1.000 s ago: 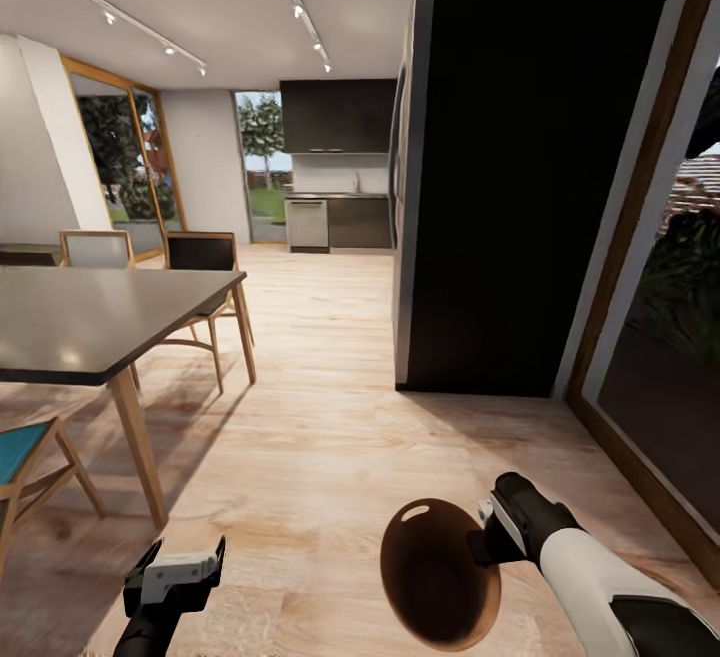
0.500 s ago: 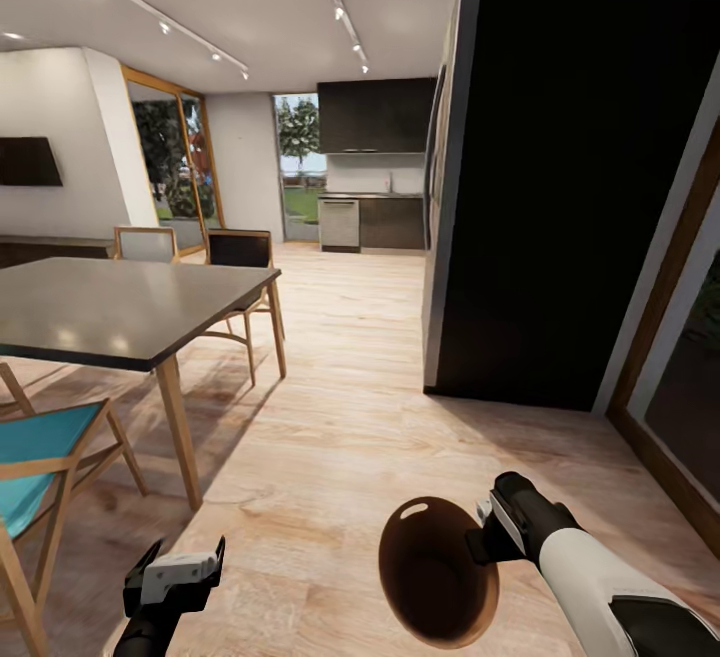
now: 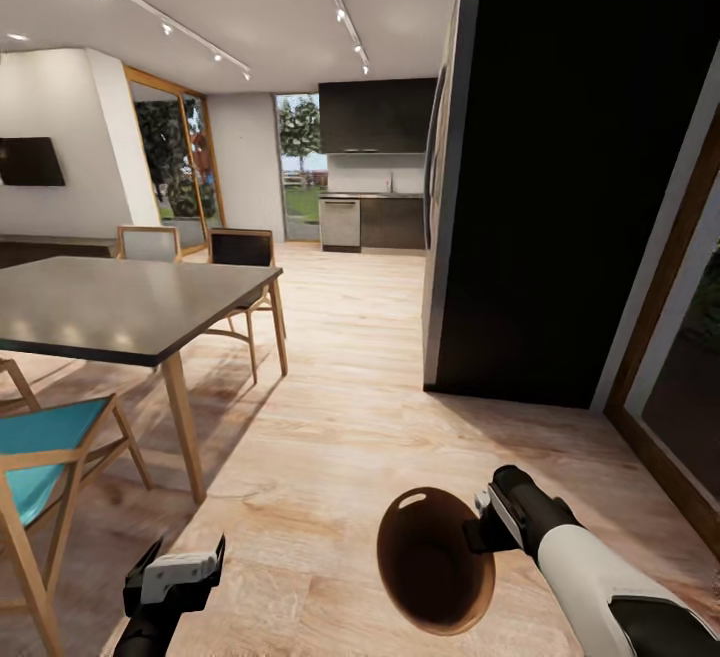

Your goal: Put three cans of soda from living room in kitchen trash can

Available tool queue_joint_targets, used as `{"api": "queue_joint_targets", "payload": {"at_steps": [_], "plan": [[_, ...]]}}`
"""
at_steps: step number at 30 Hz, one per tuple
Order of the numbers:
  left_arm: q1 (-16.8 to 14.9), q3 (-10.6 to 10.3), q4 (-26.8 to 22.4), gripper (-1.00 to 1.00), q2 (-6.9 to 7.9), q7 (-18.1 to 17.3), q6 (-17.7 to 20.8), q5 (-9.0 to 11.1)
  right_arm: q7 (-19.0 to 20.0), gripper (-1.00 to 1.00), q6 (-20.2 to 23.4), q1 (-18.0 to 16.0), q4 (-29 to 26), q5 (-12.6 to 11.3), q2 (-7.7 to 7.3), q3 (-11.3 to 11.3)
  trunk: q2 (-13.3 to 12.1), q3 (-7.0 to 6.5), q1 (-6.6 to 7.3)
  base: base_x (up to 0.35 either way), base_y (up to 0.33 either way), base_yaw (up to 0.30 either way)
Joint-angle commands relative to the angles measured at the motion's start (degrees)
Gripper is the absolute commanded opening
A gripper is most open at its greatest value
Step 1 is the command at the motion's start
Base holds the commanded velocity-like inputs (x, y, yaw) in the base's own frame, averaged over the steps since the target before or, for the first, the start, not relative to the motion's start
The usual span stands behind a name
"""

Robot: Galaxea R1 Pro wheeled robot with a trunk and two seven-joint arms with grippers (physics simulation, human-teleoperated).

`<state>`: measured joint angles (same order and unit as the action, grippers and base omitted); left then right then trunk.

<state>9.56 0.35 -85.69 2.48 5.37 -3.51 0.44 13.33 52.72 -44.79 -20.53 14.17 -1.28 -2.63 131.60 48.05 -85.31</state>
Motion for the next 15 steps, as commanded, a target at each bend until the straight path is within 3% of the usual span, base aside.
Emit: {"api": "queue_joint_targets", "payload": {"at_steps": [1, 8, 15], "plan": [[0.0, 0.0, -0.02, 1.0, 0.0, 0.0, 0.0, 0.0, 0.47, -1.0, 0.16, -0.01, -0.49, -1.3, 0.02, -0.17, 0.0, 0.0, 0.0, -0.264, 0.0, 0.0], [0.02, 0.0, 0.0, 1.0, -0.02, 0.16, -0.03, 0.0, 0.86, -1.0, 0.62, -0.03, -4.77, -1.56, 0.23, -0.22, 0.0, 0.0, 0.0, -0.261, 0.0, 0.0], [0.02, 0.03, -0.07, 1.0, -0.02, 0.64, -0.31, 0.0, 0.91, -1.0, 0.68, -0.03, -5.42, -1.6, 0.15, -0.3, 0.0, 0.0, 0.0, -0.044, 0.0, 0.0]]}}
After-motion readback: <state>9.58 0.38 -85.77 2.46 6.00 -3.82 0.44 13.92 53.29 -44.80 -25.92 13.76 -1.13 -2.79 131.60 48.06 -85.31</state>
